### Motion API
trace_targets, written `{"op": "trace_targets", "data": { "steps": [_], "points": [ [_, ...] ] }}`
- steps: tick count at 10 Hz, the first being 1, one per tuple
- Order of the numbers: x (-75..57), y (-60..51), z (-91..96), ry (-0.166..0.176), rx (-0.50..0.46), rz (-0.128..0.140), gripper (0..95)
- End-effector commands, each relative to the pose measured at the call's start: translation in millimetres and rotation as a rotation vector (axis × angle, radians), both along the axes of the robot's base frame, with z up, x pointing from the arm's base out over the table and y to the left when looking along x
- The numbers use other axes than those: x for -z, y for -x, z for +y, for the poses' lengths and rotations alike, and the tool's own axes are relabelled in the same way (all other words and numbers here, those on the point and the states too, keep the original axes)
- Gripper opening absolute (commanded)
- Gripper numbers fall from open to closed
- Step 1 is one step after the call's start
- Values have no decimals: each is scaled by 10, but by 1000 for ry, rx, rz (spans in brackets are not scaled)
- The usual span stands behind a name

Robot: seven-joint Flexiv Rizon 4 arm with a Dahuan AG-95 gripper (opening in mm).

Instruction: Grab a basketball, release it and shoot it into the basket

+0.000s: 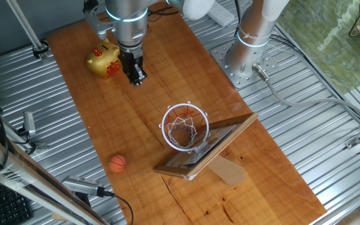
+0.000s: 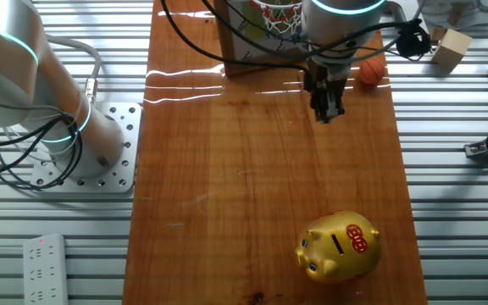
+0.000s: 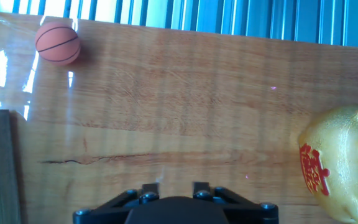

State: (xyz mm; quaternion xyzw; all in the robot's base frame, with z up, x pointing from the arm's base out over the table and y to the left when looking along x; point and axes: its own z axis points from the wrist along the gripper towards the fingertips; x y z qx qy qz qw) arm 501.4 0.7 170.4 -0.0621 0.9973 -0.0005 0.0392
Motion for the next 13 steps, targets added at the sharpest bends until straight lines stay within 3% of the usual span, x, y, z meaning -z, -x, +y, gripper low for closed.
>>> {"op": "trace_targets", "data": {
  "steps": [1,7,13],
  "points": [
    [-9,10,-1,-2,-2,0,0],
    [-11,11,0,-2,-9,2,0],
    [-17,14,7,5,-23,20,0]
  ]
}}
